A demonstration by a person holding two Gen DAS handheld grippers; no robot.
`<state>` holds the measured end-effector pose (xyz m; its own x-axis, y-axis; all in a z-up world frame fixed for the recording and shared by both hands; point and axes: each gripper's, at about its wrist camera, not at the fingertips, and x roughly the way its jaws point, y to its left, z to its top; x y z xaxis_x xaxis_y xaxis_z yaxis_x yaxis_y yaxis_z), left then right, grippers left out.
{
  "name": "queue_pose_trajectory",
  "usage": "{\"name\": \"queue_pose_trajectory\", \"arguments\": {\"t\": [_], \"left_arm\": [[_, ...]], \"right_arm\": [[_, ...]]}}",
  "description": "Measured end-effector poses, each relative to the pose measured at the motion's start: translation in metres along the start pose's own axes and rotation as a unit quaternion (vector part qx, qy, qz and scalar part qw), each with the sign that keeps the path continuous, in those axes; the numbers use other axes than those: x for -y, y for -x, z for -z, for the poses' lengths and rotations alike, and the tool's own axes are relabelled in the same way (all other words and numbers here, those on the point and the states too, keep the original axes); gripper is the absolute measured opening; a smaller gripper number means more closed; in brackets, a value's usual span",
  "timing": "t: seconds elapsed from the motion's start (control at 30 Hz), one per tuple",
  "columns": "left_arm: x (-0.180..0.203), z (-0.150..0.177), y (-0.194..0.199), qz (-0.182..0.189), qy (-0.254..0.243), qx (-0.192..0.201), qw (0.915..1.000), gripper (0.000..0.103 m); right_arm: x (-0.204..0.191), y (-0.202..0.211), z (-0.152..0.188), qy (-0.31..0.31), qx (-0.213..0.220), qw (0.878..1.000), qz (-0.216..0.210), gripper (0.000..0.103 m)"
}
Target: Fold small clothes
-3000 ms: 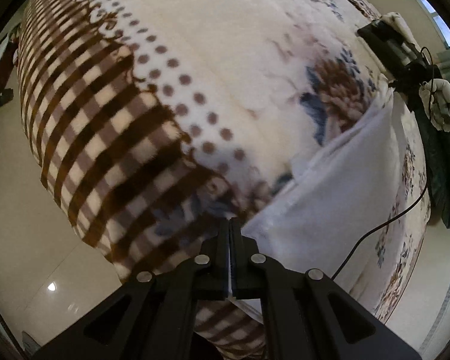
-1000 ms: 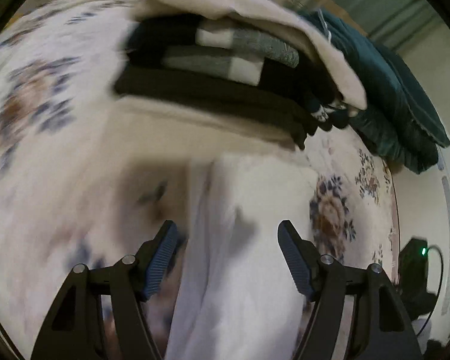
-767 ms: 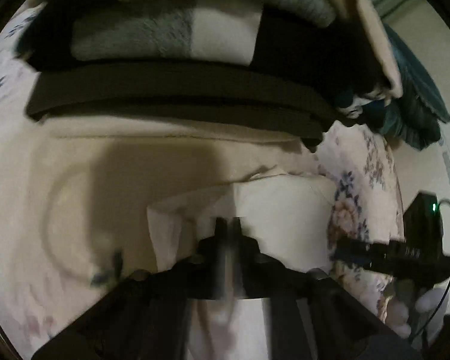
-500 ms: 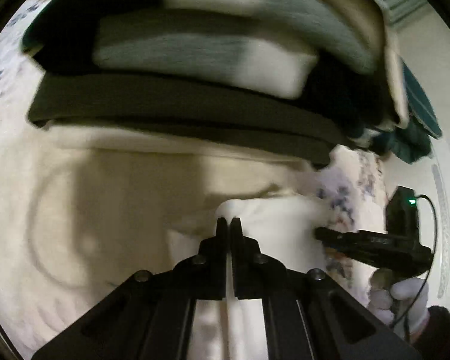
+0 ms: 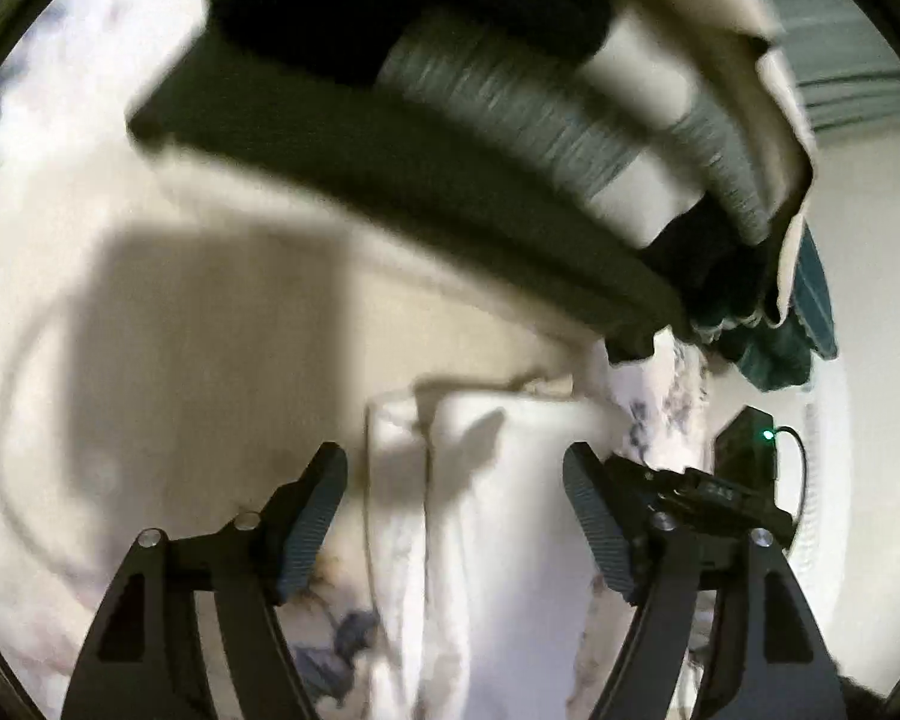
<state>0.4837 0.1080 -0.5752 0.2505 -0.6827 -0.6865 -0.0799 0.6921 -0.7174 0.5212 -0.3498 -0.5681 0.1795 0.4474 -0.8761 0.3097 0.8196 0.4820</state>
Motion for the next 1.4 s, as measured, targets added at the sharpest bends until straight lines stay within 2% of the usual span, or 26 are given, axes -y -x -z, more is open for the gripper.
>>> {"name": "queue_pose_trajectory", "arguments": {"t": [0.07, 0.2, 0.33, 0.37, 0.4, 0.43, 0.47, 0.5, 0.53, 0.6, 0.73, 0.97, 1.1, 1.2, 1.3, 1.4], "left_arm": [[-0.007, -0.001, -0.013, -0.001, 0.013, -0.019, 0.9997, 0.073], [-0.008, -0.009, -0.035, 0.01, 0.024, -0.029, 0.9992, 0.073], [0.01, -0.014, -0.041, 0.002, -0.012, -0.016, 0.9998, 0.067], [0.017, -0.015, -0.044, -0.004, -0.028, -0.015, 0.9995, 0.04], [0.026, -0.015, -0.048, -0.015, -0.047, -0.021, 0.9986, 0.02], [0.027, -0.015, -0.051, -0.02, -0.056, -0.026, 0.9979, 0.009], [0.031, -0.014, -0.052, -0.026, -0.066, -0.025, 0.9972, 0.009], [0.036, -0.013, -0.05, -0.031, -0.077, -0.018, 0.9964, 0.008], [0.036, -0.011, -0.044, -0.028, -0.079, -0.014, 0.9964, 0.008], [0.041, -0.008, -0.034, -0.023, -0.082, -0.001, 0.9964, 0.008], [0.051, -0.002, -0.014, -0.014, -0.095, 0.017, 0.9952, 0.007], [0.071, 0.023, 0.029, 0.013, -0.108, 0.042, 0.9932, 0.007], [0.065, 0.054, 0.063, 0.024, -0.106, 0.04, 0.9932, 0.008], [0.062, 0.081, 0.067, 0.019, -0.104, 0.023, 0.9942, 0.011], [0.05, 0.119, 0.072, 0.007, -0.085, -0.015, 0.9963, 0.018], [0.034, 0.161, 0.08, -0.006, -0.058, -0.041, 0.9974, 0.048]], "right_arm": [[0.005, -0.001, -0.004, 0.007, -0.008, 1.0, -0.007, 0.049], [0.016, -0.015, -0.01, -0.003, -0.044, 0.996, -0.075, 0.051], [0.014, -0.029, -0.016, -0.008, -0.053, 0.991, -0.124, 0.051], [0.013, -0.034, -0.017, -0.008, -0.055, 0.99, -0.133, 0.051], [0.013, -0.034, -0.019, -0.009, -0.055, 0.989, -0.14, 0.051], [0.011, -0.035, -0.021, -0.009, -0.053, 0.988, -0.146, 0.049], [0.009, -0.036, -0.022, -0.007, -0.051, 0.988, -0.147, 0.044], [0.005, -0.035, -0.023, -0.001, -0.041, 0.988, -0.149, 0.019], [-0.001, -0.035, -0.024, 0.005, -0.038, 0.989, -0.143, 0.008], [-0.011, -0.034, -0.02, 0.015, -0.026, 0.991, -0.132, 0.004], [-0.025, -0.015, 0.001, 0.031, -0.007, 0.99, -0.139, 0.002], [-0.035, 0.025, 0.033, 0.045, 0.017, 0.983, -0.178, 0.002], [-0.039, 0.043, 0.066, 0.048, 0.024, 0.978, -0.2, 0.002], [-0.036, 0.055, 0.1, 0.049, 0.019, 0.976, -0.211, 0.002], [-0.022, 0.064, 0.143, 0.046, 0.003, 0.977, -0.207, 0.002], [-0.013, 0.055, 0.186, 0.039, -0.035, 0.981, -0.189, 0.003]]}}
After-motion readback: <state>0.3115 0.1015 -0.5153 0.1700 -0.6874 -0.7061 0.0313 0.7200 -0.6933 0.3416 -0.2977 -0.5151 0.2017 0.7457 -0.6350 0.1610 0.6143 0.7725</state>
